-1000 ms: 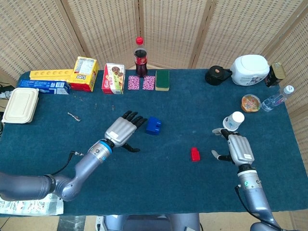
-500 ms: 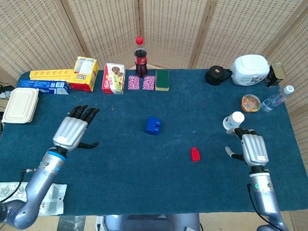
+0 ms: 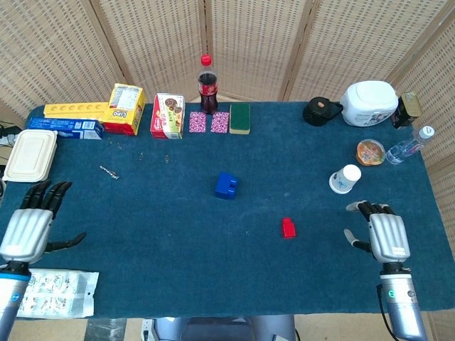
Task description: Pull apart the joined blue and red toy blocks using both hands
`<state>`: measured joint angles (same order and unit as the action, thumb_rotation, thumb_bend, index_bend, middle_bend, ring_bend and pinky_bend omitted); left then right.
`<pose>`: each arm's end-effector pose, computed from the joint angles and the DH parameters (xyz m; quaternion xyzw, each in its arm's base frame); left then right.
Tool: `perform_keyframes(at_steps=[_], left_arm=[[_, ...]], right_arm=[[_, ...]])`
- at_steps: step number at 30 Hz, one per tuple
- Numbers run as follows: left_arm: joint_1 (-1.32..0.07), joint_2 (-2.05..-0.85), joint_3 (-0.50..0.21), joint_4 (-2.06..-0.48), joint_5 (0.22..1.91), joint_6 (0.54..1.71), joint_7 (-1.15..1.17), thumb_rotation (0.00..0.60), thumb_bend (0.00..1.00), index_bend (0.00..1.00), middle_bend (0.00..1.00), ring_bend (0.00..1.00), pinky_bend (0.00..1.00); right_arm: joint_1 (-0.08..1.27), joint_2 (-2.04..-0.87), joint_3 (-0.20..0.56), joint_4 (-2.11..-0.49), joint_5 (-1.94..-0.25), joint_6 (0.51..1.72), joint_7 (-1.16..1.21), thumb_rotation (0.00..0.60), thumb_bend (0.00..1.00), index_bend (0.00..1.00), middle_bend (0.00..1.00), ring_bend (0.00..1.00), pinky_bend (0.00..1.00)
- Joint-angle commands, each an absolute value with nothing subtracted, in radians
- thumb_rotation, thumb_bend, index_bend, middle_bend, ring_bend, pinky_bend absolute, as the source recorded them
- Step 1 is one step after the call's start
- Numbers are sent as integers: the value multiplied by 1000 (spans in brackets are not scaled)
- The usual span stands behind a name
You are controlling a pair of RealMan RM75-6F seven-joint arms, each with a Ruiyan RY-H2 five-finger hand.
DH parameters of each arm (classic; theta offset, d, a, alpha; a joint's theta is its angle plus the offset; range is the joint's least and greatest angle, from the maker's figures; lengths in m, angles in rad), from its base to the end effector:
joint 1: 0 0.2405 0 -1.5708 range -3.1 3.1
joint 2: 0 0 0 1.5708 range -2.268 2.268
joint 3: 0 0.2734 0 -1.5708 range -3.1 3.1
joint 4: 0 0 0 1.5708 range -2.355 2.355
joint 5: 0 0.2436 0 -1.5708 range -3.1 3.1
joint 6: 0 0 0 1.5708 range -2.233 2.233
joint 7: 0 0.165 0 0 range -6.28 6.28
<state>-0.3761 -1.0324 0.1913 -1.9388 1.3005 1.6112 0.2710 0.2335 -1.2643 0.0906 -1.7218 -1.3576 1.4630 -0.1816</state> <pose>-0.2676 0.2250 0.1324 -0.6302 -0.3722 -0.3572 0.5804 -0.2793 -0.2551 0.0850 0.5763 -0.4031 0.4272 0.5682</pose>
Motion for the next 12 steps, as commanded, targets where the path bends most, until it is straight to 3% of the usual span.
perform_keyframes(at_steps=[1, 12], left_arm=[[-301, -1061, 208, -1885, 1345, 1662, 218, 415, 191, 85, 135, 7, 89], [-184, -1120, 179, -1808, 1385, 1725, 167, 415, 191, 85, 135, 7, 88]], right_arm=[[216, -1265, 78, -1723, -1376, 1481, -183, 600, 303, 385, 415, 430, 319], [169, -1258, 63, -1733, -1401, 1524, -186, 599, 302, 388, 415, 430, 319]])
